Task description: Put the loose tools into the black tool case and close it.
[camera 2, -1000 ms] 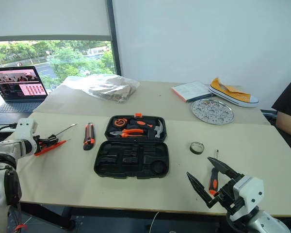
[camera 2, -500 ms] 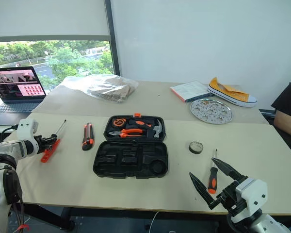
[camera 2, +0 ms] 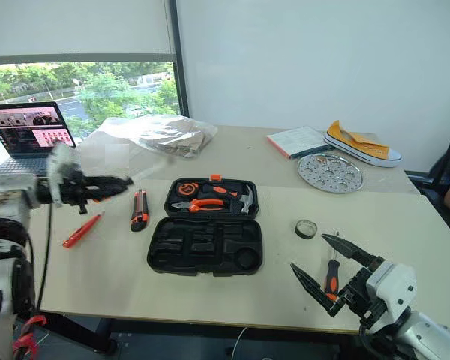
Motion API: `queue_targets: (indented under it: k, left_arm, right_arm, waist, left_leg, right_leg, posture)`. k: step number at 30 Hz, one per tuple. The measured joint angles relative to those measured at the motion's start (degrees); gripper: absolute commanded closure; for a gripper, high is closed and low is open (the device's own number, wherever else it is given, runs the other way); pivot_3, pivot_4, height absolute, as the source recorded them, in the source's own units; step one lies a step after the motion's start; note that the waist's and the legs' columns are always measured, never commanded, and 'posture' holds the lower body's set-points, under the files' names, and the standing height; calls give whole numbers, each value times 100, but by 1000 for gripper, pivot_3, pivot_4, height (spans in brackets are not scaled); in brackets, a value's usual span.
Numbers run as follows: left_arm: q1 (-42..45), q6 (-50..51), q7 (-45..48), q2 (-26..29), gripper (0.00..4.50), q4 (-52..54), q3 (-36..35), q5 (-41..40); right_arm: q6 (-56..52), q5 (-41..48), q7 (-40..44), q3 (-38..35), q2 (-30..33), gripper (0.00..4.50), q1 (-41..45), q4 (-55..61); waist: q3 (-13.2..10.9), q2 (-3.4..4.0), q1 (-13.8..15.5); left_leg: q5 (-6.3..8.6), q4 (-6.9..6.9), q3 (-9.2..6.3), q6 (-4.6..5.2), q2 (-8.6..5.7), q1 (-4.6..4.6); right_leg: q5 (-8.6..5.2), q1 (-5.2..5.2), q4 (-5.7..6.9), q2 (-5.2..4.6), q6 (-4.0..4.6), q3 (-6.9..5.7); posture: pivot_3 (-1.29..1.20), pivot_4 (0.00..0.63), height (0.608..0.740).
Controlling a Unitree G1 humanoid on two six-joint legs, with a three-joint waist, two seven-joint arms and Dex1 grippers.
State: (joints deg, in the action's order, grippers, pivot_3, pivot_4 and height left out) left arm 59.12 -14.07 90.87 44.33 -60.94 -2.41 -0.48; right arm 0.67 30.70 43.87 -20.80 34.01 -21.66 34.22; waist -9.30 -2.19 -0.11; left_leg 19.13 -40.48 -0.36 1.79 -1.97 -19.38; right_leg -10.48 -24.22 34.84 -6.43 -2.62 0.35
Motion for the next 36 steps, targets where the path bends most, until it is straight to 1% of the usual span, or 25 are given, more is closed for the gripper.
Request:
queue_targets:
  k: [3, 5, 9, 13, 17, 23, 30, 36]
  left_arm:
    - [38, -300, -154, -539, 3644, 29, 563, 394]
    - [97, -466, -276, -761, 3644, 28, 845, 592]
    - [291, -449, -477, -940, 3644, 7, 1040, 718]
    - [436, -263, -639, -1330, 3644, 30, 1210, 731]
    - [438, -163, -864, -1447, 3644, 26, 1293, 812]
    - [426, 129, -874, -1687, 3644, 164, 1434, 836]
    - [350, 267, -1050, -1799, 3644, 263, 1632, 974]
    - [353, 266, -1157, -1769, 3644, 324, 1749, 1101]
  right_arm:
    - [-268, 179, 239, 133, 293, 0, 363, -109]
    - [-436, 254, 308, 235, 410, 0, 591, -101]
    - [-720, 351, 382, 328, 575, 0, 843, -120]
    - [-811, 338, 427, 430, 584, 0, 1119, -235]
    - [-827, 315, 390, 430, 519, 0, 1059, -231]
    - [-827, 195, 258, 475, 326, 0, 871, -155]
    - [-827, 95, 159, 497, 186, 0, 687, -27]
    - [-826, 93, 108, 496, 119, 0, 600, 40]
  waist:
    - [-1, -1, -15]
    - [-2, -3, -37]
    - [-2, -3, -52]
    - [-2, -2, -16]
    - [-2, -2, -6]
    - [-2, -2, 8]
    - [-2, -2, 14]
    - [-2, -1, 15]
  left_leg:
    - [12, -38, 7, 21, 3, -14]
    - [13, -49, 5, 23, 3, -35]
    - [17, -52, 1, 30, 1, -49]
    - [21, -58, 0, 37, -4, -59]
    - [22, -58, -1, 39, -4, -74]
    - [22, -62, 0, 40, -6, -84]
    - [22, -65, 0, 40, -7, -83]
    - [23, -72, 0, 41, -7, -81]
  right_leg:
    - [1, -3, 5, 2, -2, 8]
    - [6, -14, 3, 2, -9, 8]
    - [7, -22, 0, 2, -13, 6]
    - [8, -24, -10, -2, -24, 7]
    - [10, -38, -13, -2, -26, 5]
    - [12, -42, -21, -2, -31, 5]
    - [13, -42, -21, -2, -32, 7]
    - [13, -40, -15, -1, -32, 9]
  posture:
    - [0, 150, 740]
    - [0, 150, 740]
    - [0, 150, 740]
    - [0, 150, 740]
    - [0, 150, 740]
    - [0, 150, 740]
    - [0, 150, 740]
    - [0, 150, 740]
